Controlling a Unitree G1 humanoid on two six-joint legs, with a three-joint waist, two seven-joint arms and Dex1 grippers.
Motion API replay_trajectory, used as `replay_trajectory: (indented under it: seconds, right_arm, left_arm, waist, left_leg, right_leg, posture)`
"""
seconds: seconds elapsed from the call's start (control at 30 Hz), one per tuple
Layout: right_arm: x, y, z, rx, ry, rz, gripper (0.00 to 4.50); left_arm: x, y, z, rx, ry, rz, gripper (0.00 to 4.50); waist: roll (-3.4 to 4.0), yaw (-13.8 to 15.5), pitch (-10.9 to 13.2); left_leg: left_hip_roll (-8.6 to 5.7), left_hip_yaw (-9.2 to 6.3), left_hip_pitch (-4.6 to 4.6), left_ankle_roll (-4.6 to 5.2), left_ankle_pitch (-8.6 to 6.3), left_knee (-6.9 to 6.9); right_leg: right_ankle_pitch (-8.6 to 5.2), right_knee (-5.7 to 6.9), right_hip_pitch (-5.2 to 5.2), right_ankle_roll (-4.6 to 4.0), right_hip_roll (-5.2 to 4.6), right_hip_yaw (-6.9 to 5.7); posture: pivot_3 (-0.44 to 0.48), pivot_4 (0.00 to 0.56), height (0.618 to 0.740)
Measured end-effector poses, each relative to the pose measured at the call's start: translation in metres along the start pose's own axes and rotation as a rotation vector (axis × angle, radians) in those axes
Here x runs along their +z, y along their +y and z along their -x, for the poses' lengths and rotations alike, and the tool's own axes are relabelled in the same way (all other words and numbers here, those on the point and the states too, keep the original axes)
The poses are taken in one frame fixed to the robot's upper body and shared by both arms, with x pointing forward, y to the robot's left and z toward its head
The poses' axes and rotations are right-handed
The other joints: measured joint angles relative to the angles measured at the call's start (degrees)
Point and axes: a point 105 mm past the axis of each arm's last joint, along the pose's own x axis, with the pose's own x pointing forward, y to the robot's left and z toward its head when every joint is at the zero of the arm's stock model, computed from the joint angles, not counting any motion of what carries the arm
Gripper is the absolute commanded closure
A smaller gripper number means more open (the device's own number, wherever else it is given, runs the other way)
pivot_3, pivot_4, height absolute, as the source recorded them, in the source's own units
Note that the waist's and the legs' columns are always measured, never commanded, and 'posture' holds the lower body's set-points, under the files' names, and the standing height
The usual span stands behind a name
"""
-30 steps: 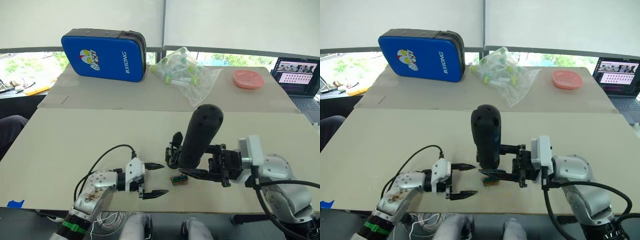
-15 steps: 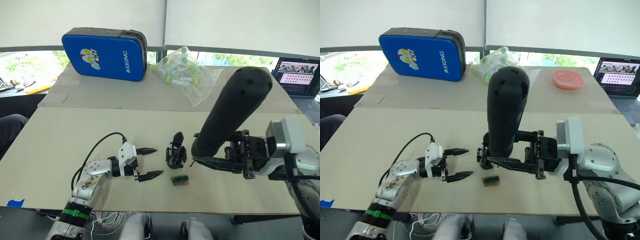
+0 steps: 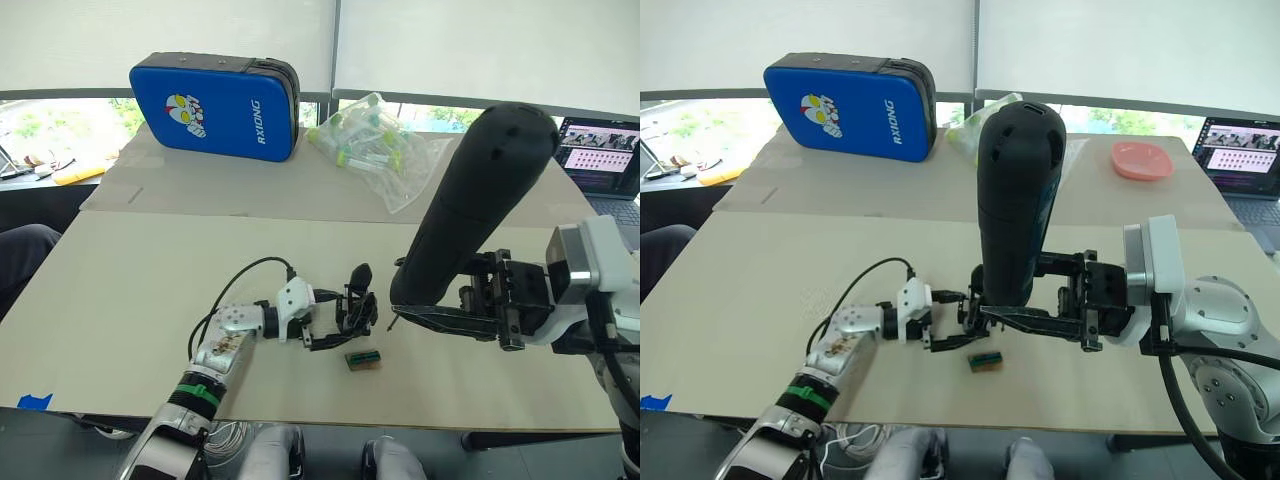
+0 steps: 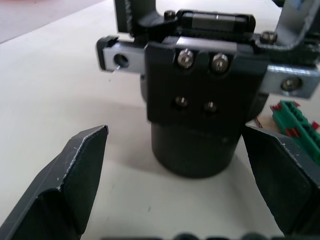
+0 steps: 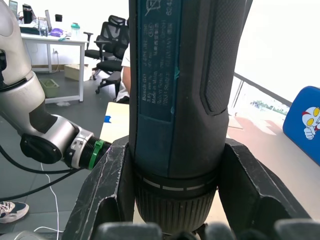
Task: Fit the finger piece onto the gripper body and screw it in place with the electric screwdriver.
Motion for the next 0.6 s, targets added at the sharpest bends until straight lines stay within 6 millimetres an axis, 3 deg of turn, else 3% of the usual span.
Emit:
replay_trajectory:
  seconds: [0.5, 0.6]
  right_arm:
    - [0.002, -0.003, 0.002, -0.021, 0.023, 0.007, 2.59]
    - [0.002, -0.003, 0.002, -0.02, 0.024, 0.004, 2.59]
  left_arm:
    - [0.001, -0.009, -0.013, -0.055, 0.008, -0.064, 0.02]
    - [0.001, -0.009, -0.016, -0.063, 0.018, -0.073, 0.82]
  waist:
    - [0.0, 0.2, 0.0]
    - [0.0, 0.3, 0.0]
  left_leg:
    - [-0.01, 0.0, -0.01, 0.03, -0.02, 0.04]
    - [-0.03, 0.0, -0.01, 0.05, -0.03, 0.07]
  right_leg:
    - [0.0, -0.02, 0.02, -0.01, -0.03, 0.0]
    - [0.0, -0.02, 0.04, -0.01, -0.05, 0.0]
  posture:
    - [0.0, 0.15, 0.74]
    - [0.0, 0.15, 0.74]
